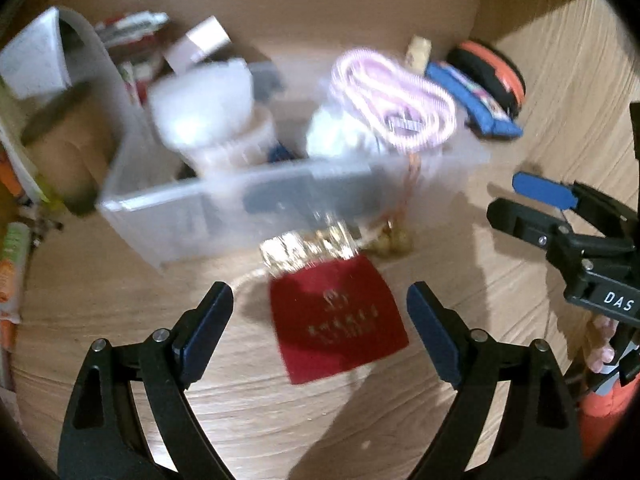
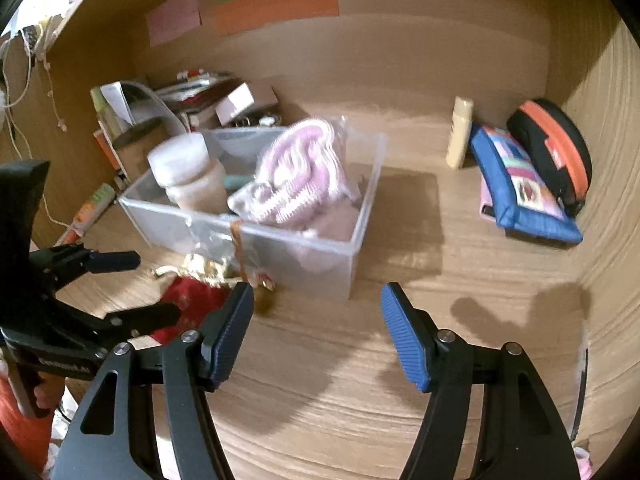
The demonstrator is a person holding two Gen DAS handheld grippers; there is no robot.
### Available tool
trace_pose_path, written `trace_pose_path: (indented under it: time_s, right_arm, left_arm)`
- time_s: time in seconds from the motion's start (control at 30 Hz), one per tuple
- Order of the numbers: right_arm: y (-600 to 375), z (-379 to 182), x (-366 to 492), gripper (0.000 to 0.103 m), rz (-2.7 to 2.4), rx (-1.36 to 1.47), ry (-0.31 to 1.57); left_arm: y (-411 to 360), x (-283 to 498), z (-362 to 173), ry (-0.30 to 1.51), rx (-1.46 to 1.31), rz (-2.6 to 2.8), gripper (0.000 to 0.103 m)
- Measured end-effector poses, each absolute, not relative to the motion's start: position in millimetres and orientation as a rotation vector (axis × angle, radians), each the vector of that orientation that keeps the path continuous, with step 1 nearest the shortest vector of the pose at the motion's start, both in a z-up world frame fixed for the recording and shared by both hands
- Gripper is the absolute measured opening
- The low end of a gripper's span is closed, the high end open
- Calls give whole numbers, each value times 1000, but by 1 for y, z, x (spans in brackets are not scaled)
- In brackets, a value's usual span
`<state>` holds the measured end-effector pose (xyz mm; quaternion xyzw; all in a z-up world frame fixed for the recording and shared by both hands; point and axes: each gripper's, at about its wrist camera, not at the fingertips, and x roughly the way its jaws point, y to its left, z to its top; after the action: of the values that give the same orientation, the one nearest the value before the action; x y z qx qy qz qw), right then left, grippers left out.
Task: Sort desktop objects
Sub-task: 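Grasp the red velvet pouch with the left gripper while the right gripper grasps the brown gourd beads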
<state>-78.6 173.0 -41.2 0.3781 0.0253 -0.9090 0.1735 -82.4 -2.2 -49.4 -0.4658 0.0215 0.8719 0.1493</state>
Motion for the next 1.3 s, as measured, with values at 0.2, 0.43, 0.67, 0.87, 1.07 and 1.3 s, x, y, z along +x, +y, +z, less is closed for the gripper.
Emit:
trace_pose_path:
  time_s: [0.2,0.43,0.67,0.87,1.07,1.3]
  right_arm:
    - [174,-56,-83,63,-2540,1126,64]
    - [160,-65,-87,63,-2468,1169,80]
    - [135,-74,-96,63,-2397,1197,121]
    - [110,-83,-110,62,-2343,1238,132]
    - [95,-91,-121,50,-2340,1277,124]
    - [91,-90,-120,15,-2325,1260,101]
  left_arm:
    - [14,-95,-71,112,-1444,2436,89]
    - [21,-92,-73,193,-1410,2511,78]
    - [-2,-80,-66,144,-1376,2572,25]
    - [-26,-67,-65,52,-1361,2599,18]
    - [-54,-50,-52,-52,-1283,2661,18]
    - [-71,-35,-30,-87,-1189,2711,18]
